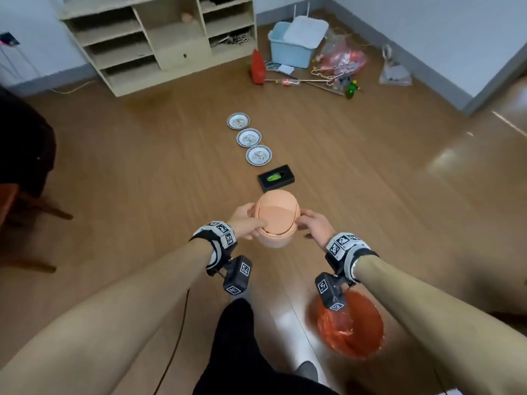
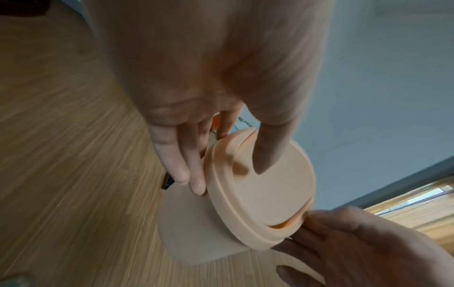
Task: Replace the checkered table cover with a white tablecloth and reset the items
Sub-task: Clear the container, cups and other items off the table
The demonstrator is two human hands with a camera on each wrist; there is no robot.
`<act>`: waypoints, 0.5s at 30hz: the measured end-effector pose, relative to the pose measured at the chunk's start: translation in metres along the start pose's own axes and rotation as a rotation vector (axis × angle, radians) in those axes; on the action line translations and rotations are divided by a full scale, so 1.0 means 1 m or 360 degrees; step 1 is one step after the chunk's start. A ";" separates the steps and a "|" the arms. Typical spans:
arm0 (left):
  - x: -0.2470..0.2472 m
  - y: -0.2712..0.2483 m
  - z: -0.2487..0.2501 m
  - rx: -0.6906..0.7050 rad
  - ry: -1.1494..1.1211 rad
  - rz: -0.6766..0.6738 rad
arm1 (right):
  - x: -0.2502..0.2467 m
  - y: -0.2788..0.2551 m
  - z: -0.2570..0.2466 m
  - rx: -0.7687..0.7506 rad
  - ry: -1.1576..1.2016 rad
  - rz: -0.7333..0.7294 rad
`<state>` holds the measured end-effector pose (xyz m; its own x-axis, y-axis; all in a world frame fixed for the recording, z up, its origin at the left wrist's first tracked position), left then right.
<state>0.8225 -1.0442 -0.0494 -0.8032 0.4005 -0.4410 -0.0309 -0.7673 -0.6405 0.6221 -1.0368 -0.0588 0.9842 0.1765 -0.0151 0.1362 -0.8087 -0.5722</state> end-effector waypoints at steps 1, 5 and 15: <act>-0.009 0.015 -0.003 -0.0004 -0.0020 -0.0014 | 0.007 0.017 -0.005 0.0017 -0.0008 0.0008; -0.050 0.081 -0.006 0.0042 -0.0054 -0.0082 | 0.033 0.087 -0.023 0.0074 -0.0035 0.0073; -0.152 0.208 0.009 -0.0045 -0.0263 -0.0237 | 0.071 0.227 -0.088 0.0185 0.0016 0.0173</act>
<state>0.9331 -1.2691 -0.1096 -0.8777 0.4190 -0.2325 -0.1417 -0.6905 -0.7093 0.7329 -1.2572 -0.1176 0.9936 0.0851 -0.0743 0.0152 -0.7524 -0.6585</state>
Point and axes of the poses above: each hand's wrist, its own y-axis towards the middle knuckle, its own x-axis out of the palm, z = x × y, the point moved 6 cm from there along y, towards the middle knuckle, and after that the axes turned 8 degrees about y, right-handed, at the moved point
